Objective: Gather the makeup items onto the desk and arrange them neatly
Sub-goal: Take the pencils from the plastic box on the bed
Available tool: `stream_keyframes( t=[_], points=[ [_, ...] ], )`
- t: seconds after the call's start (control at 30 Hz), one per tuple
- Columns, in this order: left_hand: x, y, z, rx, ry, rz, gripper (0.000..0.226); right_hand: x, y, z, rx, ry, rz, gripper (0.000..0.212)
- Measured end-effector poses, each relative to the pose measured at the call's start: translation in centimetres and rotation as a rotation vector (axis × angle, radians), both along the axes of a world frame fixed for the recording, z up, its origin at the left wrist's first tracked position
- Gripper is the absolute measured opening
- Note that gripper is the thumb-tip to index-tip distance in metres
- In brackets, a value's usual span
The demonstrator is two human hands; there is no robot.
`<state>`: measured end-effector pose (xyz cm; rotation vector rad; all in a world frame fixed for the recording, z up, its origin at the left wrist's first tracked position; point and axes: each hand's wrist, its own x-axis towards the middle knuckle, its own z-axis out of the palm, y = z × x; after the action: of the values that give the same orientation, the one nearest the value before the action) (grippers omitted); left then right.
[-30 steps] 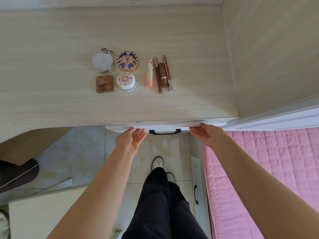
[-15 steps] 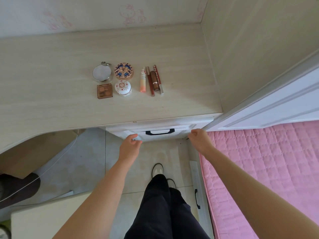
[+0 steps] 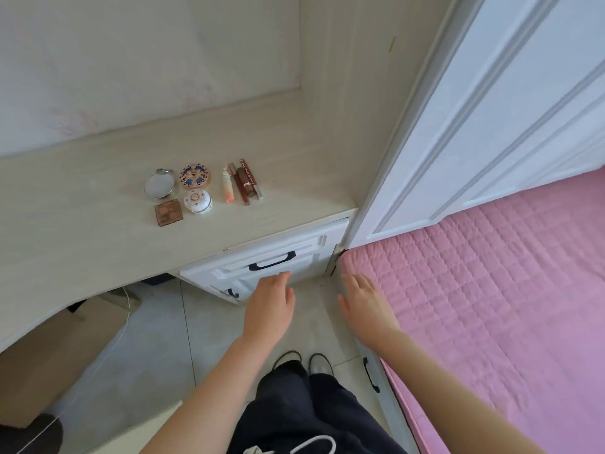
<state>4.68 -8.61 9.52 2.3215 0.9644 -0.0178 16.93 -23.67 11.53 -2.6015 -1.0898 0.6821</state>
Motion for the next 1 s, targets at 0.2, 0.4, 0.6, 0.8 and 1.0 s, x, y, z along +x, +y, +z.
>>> stream_keyframes(
  t=[0.2, 0.4, 0.6, 0.8, 1.0],
  points=[
    [0.8, 0.3, 2.0, 0.186, -0.1, -0.466, 0.038, -2.4, -2.4, 1.1, -0.008, -0.149, -0.117, 0.047],
    [1.2, 1.0, 2.5, 0.3, -0.135, -0.747, 0.042, -6.6, -3.6, 1.9, -0.018, -0.206, -0.376, 0.046],
    [0.7, -1.4, 2.4, 0.338, -0.144, -0.92, 0.045, -11.9, -6.1, 2.1, -0.072, -0.191, -0.619, 0.046],
    [-0.2, -7.0, 2.7, 0.335, -0.21, -1.166, 0.047, -17.4, -10.5, 2.1, -0.124, -0.15, -0.875, 0.051],
    [-2.0, -14.8, 3.3, 0.326, -0.26, -1.414, 0.05, -23.9, -15.3, 2.2, -0.139, -0.122, -1.126, 0.057]
  ],
)
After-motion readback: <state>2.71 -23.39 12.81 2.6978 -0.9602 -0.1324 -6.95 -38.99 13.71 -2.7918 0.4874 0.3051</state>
